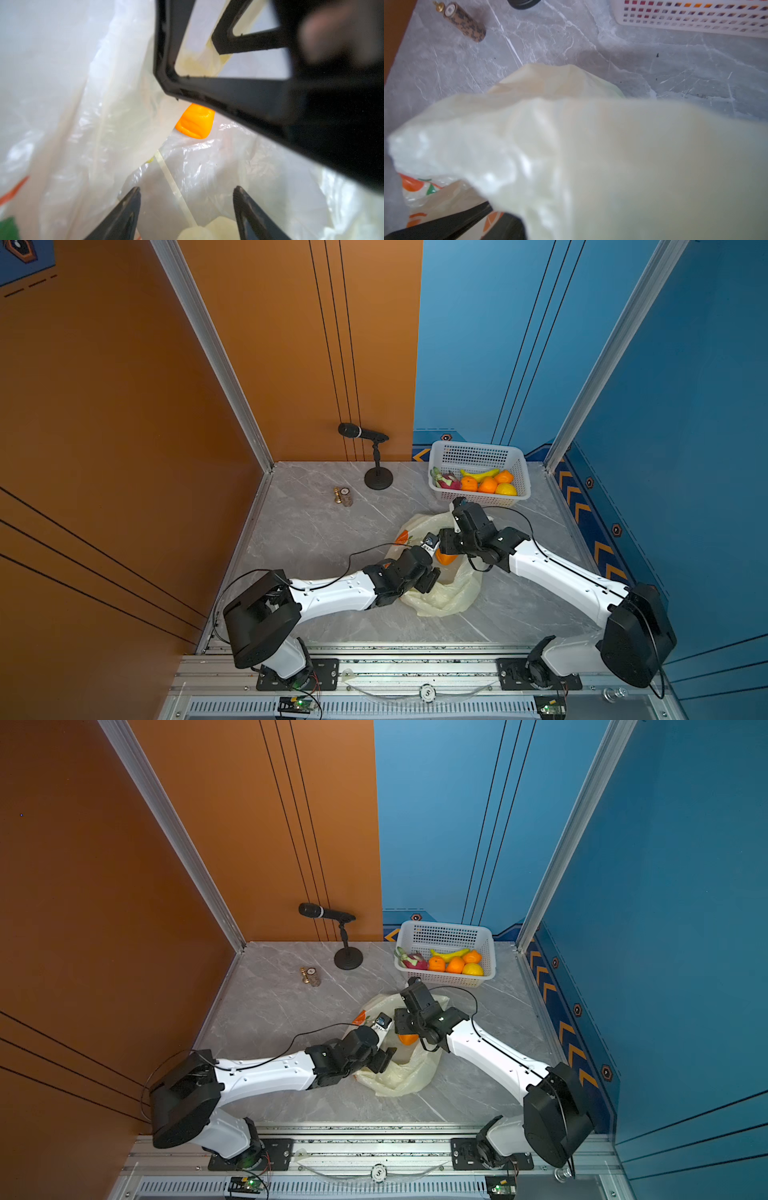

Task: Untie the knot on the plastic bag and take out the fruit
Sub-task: 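Hold the bag open with the right gripper while the left gripper grasps an orange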

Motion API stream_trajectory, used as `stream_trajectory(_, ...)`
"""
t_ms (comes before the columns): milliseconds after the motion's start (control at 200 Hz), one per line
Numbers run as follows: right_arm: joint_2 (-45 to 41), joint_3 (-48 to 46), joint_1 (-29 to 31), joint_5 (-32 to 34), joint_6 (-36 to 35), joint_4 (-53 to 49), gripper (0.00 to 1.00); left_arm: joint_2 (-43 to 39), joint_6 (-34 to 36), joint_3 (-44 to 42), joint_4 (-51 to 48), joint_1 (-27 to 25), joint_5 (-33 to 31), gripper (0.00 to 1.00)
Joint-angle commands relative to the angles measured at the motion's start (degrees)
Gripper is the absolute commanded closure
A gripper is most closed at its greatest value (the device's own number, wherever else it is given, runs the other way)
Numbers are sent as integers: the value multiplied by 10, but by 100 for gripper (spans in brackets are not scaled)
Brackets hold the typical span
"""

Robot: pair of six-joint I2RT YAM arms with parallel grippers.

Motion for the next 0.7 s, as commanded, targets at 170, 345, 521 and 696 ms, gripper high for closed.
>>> stream_trajectory(170,27,23,-38,-89,85,101,56,104,32,34,181,43,71,15)
stream_trajectory(345,45,27,-49,-108,115,114,58,174,42,78,208,52,88,1)
stream_trajectory(521,49,23,-56,-112,124,115,58,240,70,135,212,58,125,0)
stream_trajectory(696,47,7,-74,-127,139,121,58,307,67,190,167,77,188,3)
